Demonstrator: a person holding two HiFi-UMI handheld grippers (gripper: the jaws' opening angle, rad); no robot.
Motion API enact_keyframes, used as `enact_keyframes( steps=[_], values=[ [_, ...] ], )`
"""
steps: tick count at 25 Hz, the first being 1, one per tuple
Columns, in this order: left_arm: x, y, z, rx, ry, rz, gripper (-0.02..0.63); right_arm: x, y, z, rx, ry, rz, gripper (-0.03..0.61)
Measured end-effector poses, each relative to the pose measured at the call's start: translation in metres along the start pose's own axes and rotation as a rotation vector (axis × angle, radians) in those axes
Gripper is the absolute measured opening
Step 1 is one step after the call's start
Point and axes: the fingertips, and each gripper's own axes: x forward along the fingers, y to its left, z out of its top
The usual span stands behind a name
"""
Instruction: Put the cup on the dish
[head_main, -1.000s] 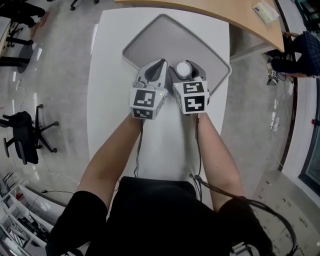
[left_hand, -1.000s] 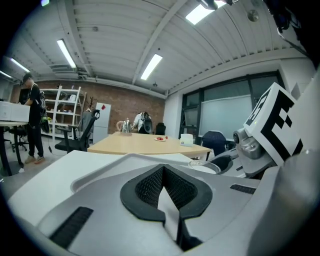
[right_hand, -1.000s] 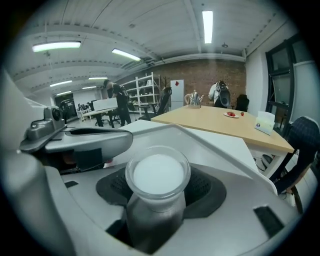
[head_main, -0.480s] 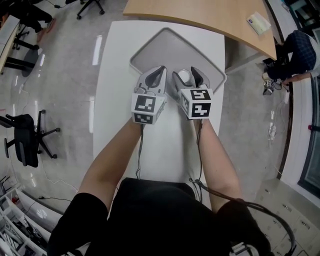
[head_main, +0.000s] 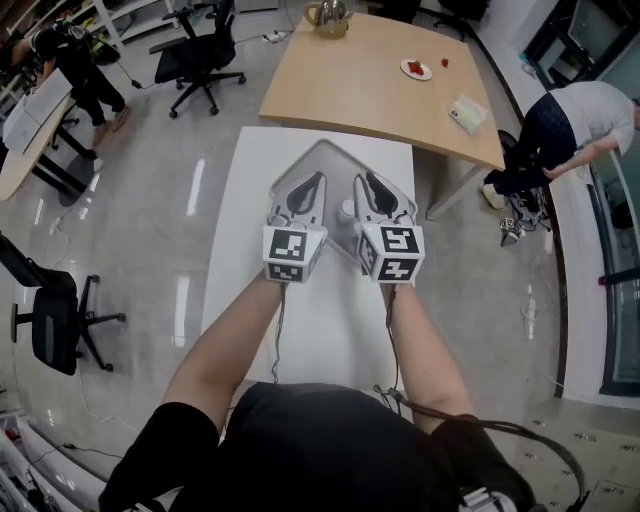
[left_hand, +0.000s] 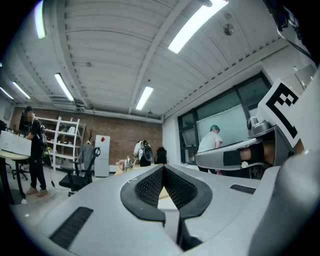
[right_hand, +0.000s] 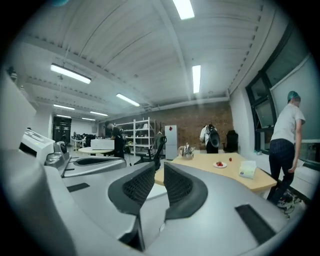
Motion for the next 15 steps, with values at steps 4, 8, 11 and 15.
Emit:
enact_keyframes(
  steps=[4,8,11,15],
  values=[
    [-0.024,-0.016,0.071,0.064,-0.113,-0.016,0.006,-0.040,0.011,0.059,-0.013,-0.078,-0.012,0.019],
    [-0.057,-0.033,0.104,0.016,-0.134,-0.003,0.006,-0.082,0.020,0.082,-0.021,-0.102,-0.015,0.014],
    [-0.072,-0.044,0.115,-0.022,-0.128,-0.019,0.008,-0.101,0.025,0.084,-0.007,-0.103,-0.015,0.012],
    [-0.089,-0.061,0.134,-0.030,-0.146,-0.061,0.007,-0.119,0.029,0.087,0.026,-0.109,-0.028,0.012]
  ],
)
